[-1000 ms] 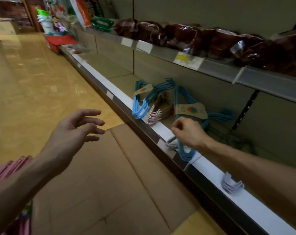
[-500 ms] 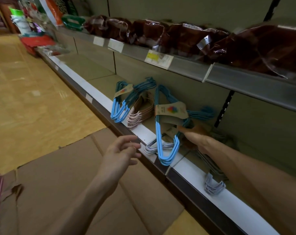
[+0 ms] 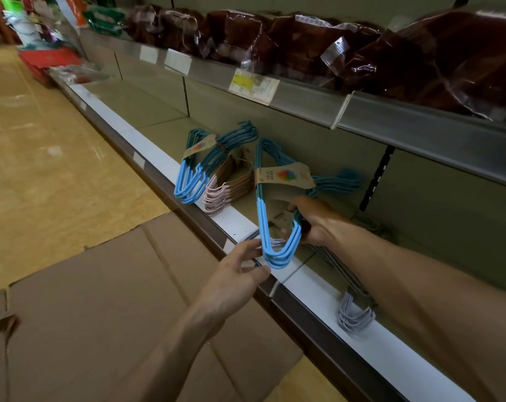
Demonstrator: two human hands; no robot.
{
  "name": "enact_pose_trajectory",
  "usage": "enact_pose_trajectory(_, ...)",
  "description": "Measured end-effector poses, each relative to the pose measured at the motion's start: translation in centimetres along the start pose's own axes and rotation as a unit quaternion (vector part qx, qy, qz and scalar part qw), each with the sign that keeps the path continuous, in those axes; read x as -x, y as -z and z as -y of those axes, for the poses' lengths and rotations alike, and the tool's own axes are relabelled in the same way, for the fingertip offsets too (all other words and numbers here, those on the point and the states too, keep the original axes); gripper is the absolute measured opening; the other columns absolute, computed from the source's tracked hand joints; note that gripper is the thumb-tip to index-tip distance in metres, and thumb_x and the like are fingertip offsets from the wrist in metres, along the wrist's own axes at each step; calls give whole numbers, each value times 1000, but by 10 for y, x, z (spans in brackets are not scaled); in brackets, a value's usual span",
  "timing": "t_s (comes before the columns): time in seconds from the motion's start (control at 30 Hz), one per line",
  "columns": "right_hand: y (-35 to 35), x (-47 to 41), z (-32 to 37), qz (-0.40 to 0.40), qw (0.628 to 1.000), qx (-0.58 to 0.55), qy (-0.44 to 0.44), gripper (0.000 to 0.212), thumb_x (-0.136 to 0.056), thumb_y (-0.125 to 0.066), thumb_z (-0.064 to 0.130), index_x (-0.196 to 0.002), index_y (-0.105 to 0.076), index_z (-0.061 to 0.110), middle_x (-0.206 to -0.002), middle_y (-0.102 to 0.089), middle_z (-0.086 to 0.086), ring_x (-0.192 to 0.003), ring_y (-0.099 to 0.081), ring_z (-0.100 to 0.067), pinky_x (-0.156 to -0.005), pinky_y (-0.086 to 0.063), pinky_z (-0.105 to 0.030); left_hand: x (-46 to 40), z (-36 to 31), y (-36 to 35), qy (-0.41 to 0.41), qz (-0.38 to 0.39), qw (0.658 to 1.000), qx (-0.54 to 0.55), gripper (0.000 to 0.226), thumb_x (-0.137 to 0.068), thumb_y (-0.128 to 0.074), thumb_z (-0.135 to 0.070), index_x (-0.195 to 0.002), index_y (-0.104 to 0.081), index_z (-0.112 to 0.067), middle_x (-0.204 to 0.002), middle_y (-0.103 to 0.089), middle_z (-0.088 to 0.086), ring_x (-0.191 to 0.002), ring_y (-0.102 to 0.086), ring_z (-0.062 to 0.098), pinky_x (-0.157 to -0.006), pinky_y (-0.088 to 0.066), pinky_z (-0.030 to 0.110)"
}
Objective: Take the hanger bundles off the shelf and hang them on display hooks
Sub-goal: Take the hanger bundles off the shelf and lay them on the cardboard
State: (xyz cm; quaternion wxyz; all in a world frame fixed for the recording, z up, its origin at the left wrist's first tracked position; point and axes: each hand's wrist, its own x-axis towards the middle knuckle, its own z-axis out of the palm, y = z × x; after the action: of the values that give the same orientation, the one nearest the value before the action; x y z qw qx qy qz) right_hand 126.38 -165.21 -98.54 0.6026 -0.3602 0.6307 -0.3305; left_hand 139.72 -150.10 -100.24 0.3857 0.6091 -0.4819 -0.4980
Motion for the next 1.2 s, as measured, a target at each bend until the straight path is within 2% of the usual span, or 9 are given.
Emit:
enact_pose_trajectory(0.13, -1, -35, -7, -58, 998, 10, 27, 30, -76, -55, 12, -105, -63, 8, -98, -72, -18, -83, -72, -34, -78, -59, -56, 0, -10, -4, -11, 26, 999, -22, 49, -96, -60, -23, -140, -46, -39, -135, -52, -15, -106, -61, 5, -92, -52, 29)
enact_pose_trajectory(0.2, -2, -31, -8, -95, 994, 16, 53, 24, -81, -54, 16, -102, -64, 11, -93, -71, -12, -82, -69, -29, -83, -59, -47, -1, -13, -6, -9, 36, 999, -36, 49, -96, -61, -25, -140, -46, -39, -133, -52, -14, -105, -62, 6, -97, -53, 36)
enact_pose_trajectory(0.3, -8, -4, -13, -105, 992, -7, 66, 10, -92, -52, 17, -90, -60, 12, -85, -66, -10, -68, -62, -23, -67, -59, -33, 1, -14, -6, 2, 41, 998, -40, 47, -94, -63, -26, -138, -48, -34, -131, -55, -13, -104, -63, 9, -98, -54, 40)
enact_pose_trajectory(0.33, -8, -1, -18, -97, 993, -20, 59, 12, -95, -50, 17, -87, -57, 12, -83, -64, -10, -63, -56, -19, -57, -52, -28, 2, -14, -4, 8, 41, 998, -41, 45, -94, -63, -26, -137, -49, -32, -131, -55, -11, -106, -62, 10, -98, -54, 40)
enact_pose_trajectory(0.4, -8, 0, -28, -89, 994, -45, 49, 17, -99, -48, 17, -84, -53, 11, -86, -61, -11, -60, -46, -14, -52, -38, -23, 5, -11, 1, 16, 43, 998, -45, 42, -94, -63, -26, -134, -52, -30, -130, -57, -9, -109, -62, 14, -98, -54, 41)
enact_pose_trajectory(0.6, -5, 12, -27, -50, 988, -149, -4, 23, -100, -45, 19, -78, -42, 13, -66, -37, -3, -50, -37, -12, -48, -32, -22, 22, -7, 31, 20, 36, 997, -60, 30, -97, -59, -25, -126, -55, -30, -118, -61, -9, -102, -66, 14, -84, -59, 29)
enact_pose_trajectory(0.87, -17, 36, -34, -37, 994, -84, 64, 11, -93, -57, 7, -83, -58, 2, -68, -47, -9, -42, -44, -16, -40, -40, -25, 49, -11, 88, 15, -58, 998, -37, 21, -100, -56, -21, -119, -62, -25, -114, -66, -1, -92, -72, 15, -77, -59, 29)
enact_pose_trajectory(1.0, -41, 48, -39, 20, 993, -51, 108, 10, -91, -57, 0, -82, -54, 1, -79, -47, -16, -49, -42, -21, -39, -36, -25, 64, -16, 116, 23, -110, 994, -14, 23, -99, -58, -24, -121, -60, -24, -114, -66, 0, -94, -71, 18, -83, -60, 36)
enact_pose_trajectory(1.2, -87, 82, -61, 152, 982, 29, 108, 8, -88, -57, -4, -80, -57, -2, -67, -46, -14, -46, -41, -20, -38, -34, -24, 89, -13, 162, 58, -194, 974, 102, 19, -98, -60, -20, -116, -60, -15, -119, -65, 12, -103, -69, 35, -90, -57, 44)
